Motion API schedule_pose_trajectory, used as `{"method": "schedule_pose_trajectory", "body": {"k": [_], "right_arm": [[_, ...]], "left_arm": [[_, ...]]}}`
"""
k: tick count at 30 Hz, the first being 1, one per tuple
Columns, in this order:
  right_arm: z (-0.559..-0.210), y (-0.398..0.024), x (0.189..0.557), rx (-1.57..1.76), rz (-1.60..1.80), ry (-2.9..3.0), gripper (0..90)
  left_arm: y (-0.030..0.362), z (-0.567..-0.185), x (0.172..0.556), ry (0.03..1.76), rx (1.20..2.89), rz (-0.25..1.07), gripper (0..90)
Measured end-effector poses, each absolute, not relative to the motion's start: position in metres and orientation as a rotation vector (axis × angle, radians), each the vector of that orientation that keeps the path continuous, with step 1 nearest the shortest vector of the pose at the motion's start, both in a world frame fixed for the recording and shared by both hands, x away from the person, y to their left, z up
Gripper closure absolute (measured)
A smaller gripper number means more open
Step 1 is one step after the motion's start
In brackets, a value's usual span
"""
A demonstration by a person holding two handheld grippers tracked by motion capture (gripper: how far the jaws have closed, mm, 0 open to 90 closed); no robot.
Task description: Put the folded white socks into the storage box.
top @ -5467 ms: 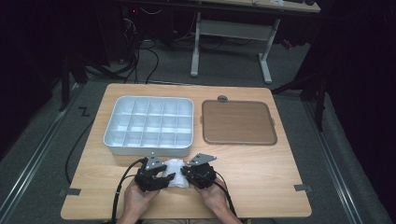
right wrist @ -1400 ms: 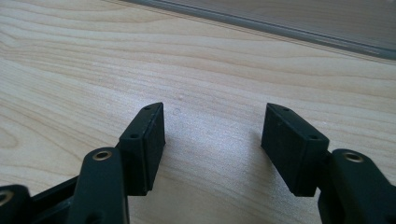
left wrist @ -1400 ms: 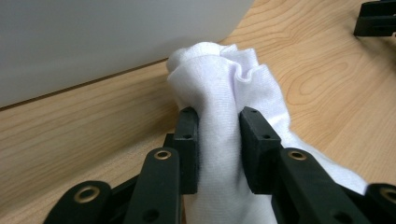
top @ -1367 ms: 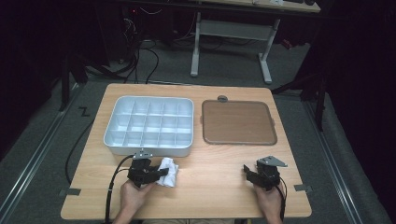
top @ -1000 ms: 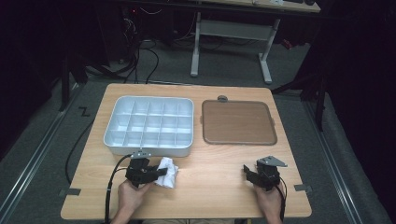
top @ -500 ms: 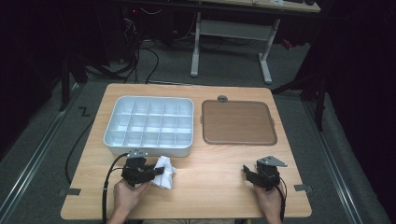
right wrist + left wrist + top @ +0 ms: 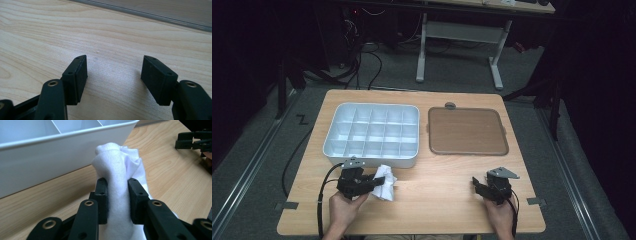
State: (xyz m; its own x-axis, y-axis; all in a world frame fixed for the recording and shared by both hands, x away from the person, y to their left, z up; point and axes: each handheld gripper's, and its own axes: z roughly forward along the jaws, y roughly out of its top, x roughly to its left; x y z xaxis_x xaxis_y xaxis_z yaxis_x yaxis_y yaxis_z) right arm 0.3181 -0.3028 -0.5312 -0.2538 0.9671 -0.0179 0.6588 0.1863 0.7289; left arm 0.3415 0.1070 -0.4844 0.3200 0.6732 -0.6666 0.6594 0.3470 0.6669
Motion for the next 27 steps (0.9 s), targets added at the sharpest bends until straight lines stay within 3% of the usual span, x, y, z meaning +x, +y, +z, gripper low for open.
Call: {"method": "schedule_pose_trajectory", "body": {"k": [27], "right_arm": [[-0.531, -0.303, 0.318, 1.52, 0.843, 1.985, 38.1]], "left_arm": [[0.119, -0.456, 0.344, 1.322, 1.303, 0.026, 72.9]]}}
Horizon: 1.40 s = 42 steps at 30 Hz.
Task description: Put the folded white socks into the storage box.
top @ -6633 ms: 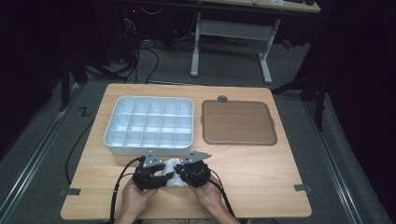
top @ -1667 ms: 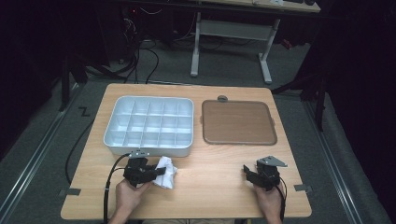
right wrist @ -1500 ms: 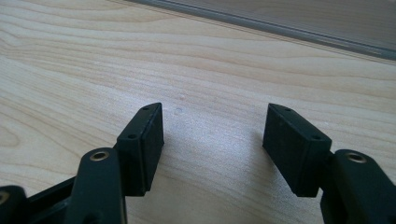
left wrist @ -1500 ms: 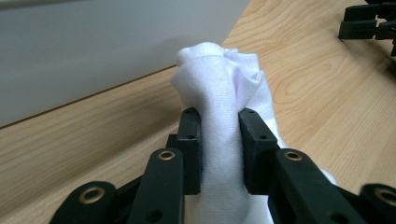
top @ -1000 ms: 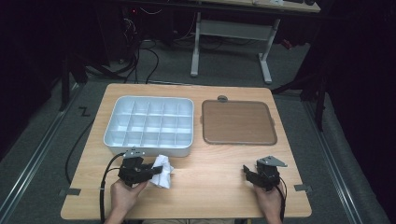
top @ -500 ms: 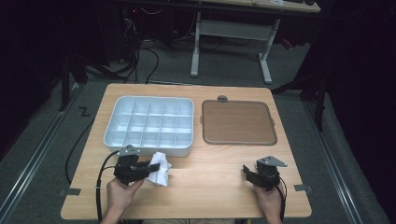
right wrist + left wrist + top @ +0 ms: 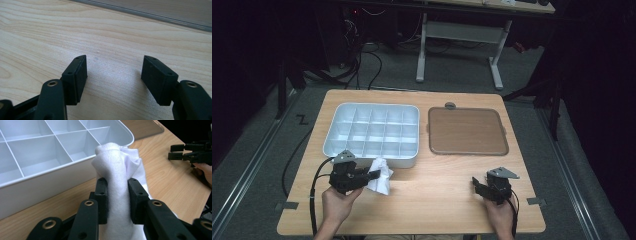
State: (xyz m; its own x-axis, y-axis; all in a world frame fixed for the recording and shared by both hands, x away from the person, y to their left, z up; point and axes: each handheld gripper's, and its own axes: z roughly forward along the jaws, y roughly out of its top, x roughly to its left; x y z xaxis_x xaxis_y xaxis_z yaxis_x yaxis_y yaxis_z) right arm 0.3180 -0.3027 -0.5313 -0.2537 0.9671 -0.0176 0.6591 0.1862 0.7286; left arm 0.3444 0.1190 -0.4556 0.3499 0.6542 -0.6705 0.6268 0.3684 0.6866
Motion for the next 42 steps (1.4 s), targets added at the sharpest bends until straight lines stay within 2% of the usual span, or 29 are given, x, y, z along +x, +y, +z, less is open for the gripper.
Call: {"method": "schedule_pose_trajectory", "body": {"k": [26, 35, 42], "right_arm": [[-0.531, -0.303, 0.318, 1.517, 0.843, 1.987, 37.7], [-0.531, -0.303, 0.318, 1.522, 0.842, 1.983, 37.7], [-0.531, -0.303, 0.318, 1.521, 0.841, 1.983, 37.7]], "left_arm": [[0.121, -0.432, 0.36, 1.302, 1.302, 0.056, 72.8], [0.123, -0.407, 0.369, 1.299, 1.315, 0.097, 72.9], [0.128, -0.408, 0.383, 1.311, 1.261, 0.085, 72.9]]}}
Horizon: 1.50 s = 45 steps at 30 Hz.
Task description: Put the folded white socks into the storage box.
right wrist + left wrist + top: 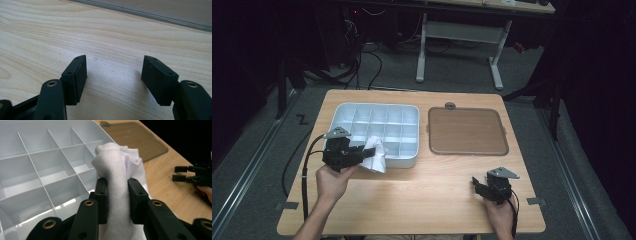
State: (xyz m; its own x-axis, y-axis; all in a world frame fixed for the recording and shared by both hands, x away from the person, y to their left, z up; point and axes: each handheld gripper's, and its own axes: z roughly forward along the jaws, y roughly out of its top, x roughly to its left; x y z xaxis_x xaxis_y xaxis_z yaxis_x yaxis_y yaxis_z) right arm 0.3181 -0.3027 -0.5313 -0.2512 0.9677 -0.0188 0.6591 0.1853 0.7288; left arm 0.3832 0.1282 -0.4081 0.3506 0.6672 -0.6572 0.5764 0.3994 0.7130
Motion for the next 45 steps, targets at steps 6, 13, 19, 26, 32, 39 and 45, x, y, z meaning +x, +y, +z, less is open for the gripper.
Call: {"method": "schedule_pose_trajectory", "body": {"k": [6, 13, 19, 26, 32, 39, 45], "right_arm": [[-0.531, -0.303, 0.318, 1.524, 0.841, 1.982, 37.8], [-0.531, -0.303, 0.318, 1.524, 0.84, 1.98, 37.8], [-0.531, -0.303, 0.318, 1.524, 0.84, 1.98, 37.8], [-0.531, -0.303, 0.318, 1.526, 0.84, 1.98, 37.8], [-0.531, -0.303, 0.318, 1.524, 0.84, 1.981, 37.8], [-0.531, -0.303, 0.318, 1.524, 0.84, 1.981, 37.7], [-0.531, -0.303, 0.318, 1.525, 0.84, 1.981, 37.7]], "left_arm": [[0.128, -0.411, 0.396, 1.318, 1.22, 0.055, 72.8], [0.13, -0.418, 0.411, 1.348, 1.185, 0.05, 72.9], [0.132, -0.421, 0.42, 1.366, 1.16, 0.05, 72.9], [0.136, -0.425, 0.431, 1.395, 1.129, 0.054, 72.8], [0.134, -0.431, 0.437, 1.411, 1.13, 0.055, 72.9], [0.134, -0.436, 0.444, 1.43, 1.121, 0.045, 72.9], [0.133, -0.44, 0.449, 1.448, 1.111, 0.021, 72.8]]}}
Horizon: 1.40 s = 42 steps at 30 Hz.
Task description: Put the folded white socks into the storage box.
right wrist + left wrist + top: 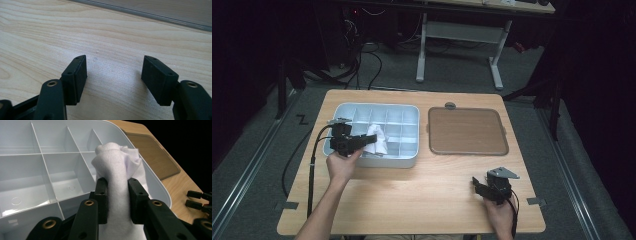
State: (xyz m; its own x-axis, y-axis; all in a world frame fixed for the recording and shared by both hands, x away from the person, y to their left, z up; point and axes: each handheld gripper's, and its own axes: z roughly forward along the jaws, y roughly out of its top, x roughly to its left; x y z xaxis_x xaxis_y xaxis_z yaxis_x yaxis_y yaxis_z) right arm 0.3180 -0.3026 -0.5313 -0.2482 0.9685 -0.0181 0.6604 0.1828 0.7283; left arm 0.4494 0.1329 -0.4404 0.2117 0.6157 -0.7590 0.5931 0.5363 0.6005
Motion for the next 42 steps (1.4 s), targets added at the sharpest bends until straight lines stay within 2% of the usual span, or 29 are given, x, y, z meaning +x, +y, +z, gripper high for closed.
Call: {"method": "schedule_pose_trajectory", "body": {"k": [42], "right_arm": [[-0.531, -0.303, 0.318, 1.523, 0.839, 1.981, 37.6]], "left_arm": [[0.119, -0.474, 0.451, 1.454, 1.372, 0.249, 73.7]]}}
